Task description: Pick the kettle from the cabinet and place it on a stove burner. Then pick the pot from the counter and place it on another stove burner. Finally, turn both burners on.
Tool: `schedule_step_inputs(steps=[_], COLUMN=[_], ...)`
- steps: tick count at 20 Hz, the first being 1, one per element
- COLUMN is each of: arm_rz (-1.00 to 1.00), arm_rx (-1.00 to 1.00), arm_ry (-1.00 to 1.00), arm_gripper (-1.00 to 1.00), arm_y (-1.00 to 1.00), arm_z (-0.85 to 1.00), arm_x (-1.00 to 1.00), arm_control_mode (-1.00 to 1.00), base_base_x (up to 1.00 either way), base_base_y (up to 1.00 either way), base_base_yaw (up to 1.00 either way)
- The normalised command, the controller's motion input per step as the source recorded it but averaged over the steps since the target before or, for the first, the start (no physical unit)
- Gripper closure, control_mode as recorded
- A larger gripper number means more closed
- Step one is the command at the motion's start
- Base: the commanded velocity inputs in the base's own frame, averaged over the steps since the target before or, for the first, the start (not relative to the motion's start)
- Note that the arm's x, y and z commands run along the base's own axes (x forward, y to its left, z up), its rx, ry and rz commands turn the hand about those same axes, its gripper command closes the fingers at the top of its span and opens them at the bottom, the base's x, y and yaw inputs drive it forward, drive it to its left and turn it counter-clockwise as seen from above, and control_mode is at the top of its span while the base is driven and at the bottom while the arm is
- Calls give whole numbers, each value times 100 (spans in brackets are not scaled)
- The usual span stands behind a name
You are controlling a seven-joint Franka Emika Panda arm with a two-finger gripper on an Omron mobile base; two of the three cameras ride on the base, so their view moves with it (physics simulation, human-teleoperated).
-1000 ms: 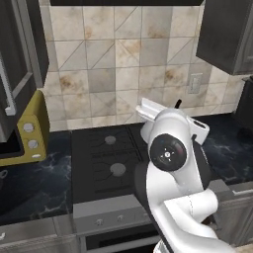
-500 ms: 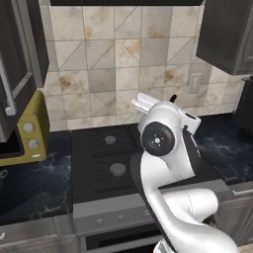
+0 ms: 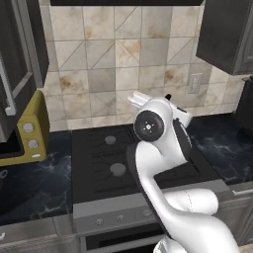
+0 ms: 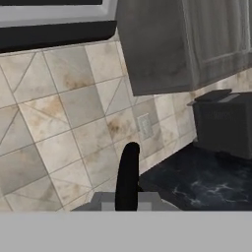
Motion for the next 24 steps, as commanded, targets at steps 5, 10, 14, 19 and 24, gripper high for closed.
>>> schedule_step_inputs(steps=[5, 10, 14, 19, 24], arm_rz=[-4, -8, -8, -8, -6], arm_rx=[-1, -4, -4, -4, -3], arm_ry=[2, 0, 0, 0, 2], arm_gripper=[100, 100, 100, 100, 100], arm_y=[2, 12, 19, 21, 11], arm_z=[-18, -23, -24, -21, -17], arm_x=[41, 36, 34, 28, 18], arm_control_mode=[-100, -100, -100, -100, -100], base_base_x=[0, 0, 0, 0, 0], base_base_y=[0, 0, 0, 0, 0], base_base_yaw=[0, 0, 0, 0, 0])
